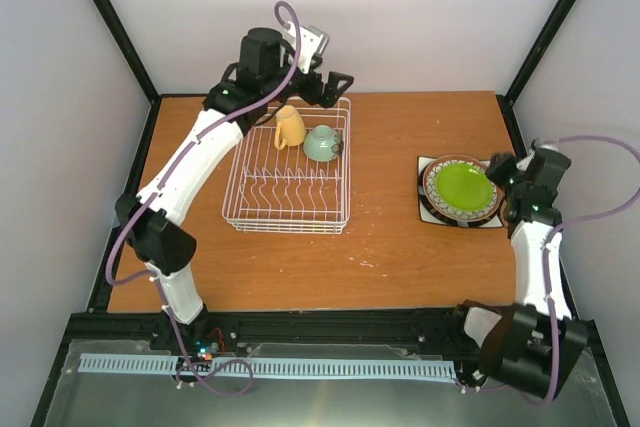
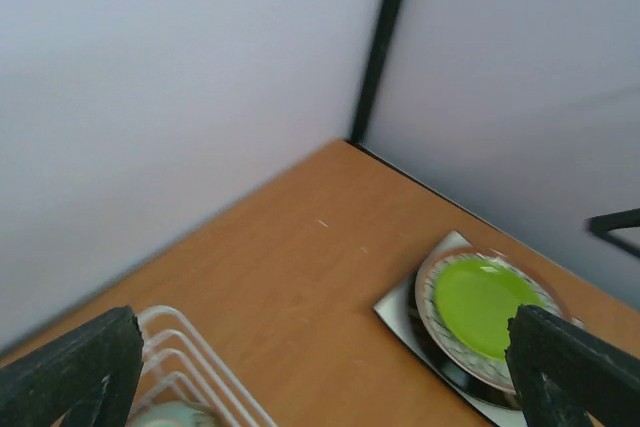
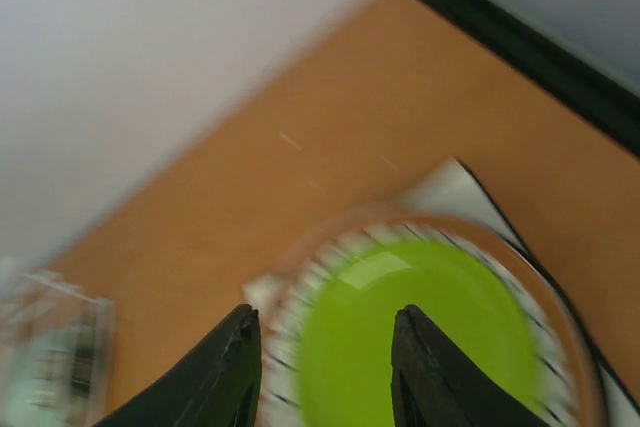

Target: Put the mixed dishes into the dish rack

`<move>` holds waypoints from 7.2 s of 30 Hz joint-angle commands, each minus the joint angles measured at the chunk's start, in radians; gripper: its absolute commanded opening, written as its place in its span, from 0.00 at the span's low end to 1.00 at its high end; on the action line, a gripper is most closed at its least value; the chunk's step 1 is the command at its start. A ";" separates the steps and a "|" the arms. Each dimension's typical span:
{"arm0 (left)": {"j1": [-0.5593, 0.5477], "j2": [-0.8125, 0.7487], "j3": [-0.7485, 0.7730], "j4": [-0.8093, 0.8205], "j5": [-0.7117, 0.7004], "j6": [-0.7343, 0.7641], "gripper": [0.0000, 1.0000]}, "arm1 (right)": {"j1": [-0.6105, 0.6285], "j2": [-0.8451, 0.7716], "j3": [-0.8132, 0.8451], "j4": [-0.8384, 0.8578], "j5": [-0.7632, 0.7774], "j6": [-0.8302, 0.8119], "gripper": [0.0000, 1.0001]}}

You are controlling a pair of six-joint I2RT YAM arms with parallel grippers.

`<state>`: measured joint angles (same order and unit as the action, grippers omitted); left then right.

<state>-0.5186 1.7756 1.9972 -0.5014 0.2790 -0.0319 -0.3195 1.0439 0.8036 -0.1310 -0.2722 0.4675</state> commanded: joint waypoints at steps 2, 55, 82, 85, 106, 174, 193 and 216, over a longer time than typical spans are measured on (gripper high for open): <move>0.026 0.095 -0.086 0.050 0.373 -0.086 1.00 | -0.133 0.129 -0.091 -0.336 -0.060 -0.043 0.36; 0.059 0.097 -0.239 0.078 0.212 0.013 1.00 | -0.142 0.553 0.110 -0.334 -0.044 -0.036 0.38; 0.062 0.121 -0.240 0.077 0.215 0.000 1.00 | -0.128 0.479 0.034 -0.124 -0.262 0.025 0.03; 0.068 0.122 -0.267 0.110 0.295 -0.031 1.00 | -0.128 0.444 0.013 -0.053 -0.326 0.051 0.03; 0.118 0.021 -0.498 0.454 0.797 -0.356 1.00 | -0.021 0.512 -0.269 1.322 -0.841 0.885 0.03; -0.155 -0.026 -0.222 -0.505 -0.379 -0.356 0.01 | 0.231 0.704 -0.395 1.612 -0.595 0.834 0.54; -0.225 0.143 -0.105 -0.720 -0.390 -0.537 0.01 | 0.145 0.498 -0.367 1.102 -0.613 0.537 0.54; -0.234 0.299 0.029 -0.803 -0.442 -0.610 0.01 | 0.046 0.811 -0.416 1.706 -0.735 0.870 0.52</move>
<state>-0.7452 2.0472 1.9900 -1.2861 -0.1387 -0.6086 -0.2577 1.7767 0.4072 1.3033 -0.9821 1.2007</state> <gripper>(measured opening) 0.099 0.525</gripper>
